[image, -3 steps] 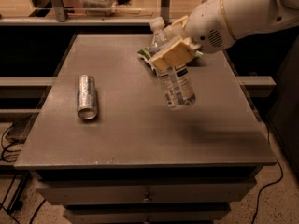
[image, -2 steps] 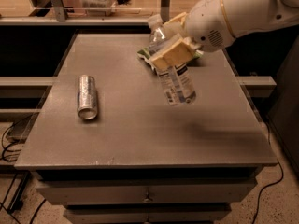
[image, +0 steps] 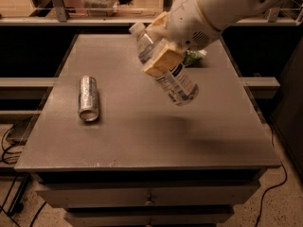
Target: Place blue plastic bottle upright
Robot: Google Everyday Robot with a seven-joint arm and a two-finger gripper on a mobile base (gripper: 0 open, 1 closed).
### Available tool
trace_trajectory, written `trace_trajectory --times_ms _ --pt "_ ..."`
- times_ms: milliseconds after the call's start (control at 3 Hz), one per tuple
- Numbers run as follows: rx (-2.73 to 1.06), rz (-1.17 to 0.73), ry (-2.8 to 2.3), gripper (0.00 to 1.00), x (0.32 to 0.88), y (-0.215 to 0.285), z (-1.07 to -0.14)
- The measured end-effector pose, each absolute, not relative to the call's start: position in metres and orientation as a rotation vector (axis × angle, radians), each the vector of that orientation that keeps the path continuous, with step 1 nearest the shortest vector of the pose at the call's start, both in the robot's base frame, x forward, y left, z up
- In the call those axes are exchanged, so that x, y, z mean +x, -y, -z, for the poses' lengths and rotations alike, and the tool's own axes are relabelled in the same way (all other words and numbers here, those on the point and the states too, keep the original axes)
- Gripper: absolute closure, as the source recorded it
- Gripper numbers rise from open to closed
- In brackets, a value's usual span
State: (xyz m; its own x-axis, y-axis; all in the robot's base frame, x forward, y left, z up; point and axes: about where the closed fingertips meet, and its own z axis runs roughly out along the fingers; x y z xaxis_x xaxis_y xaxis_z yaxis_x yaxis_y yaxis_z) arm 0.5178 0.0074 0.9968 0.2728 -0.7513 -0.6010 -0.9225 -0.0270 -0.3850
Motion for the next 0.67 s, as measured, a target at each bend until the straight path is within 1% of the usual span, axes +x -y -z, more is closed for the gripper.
trace_trajectory --times_ms 333,667 --pt "-1.923 -0.208 -1.327 1.0 0.513 -0.022 -0.994" --pt "-1.955 -0.188 -1.128 1.0 0.509 -0.034 -0.998"
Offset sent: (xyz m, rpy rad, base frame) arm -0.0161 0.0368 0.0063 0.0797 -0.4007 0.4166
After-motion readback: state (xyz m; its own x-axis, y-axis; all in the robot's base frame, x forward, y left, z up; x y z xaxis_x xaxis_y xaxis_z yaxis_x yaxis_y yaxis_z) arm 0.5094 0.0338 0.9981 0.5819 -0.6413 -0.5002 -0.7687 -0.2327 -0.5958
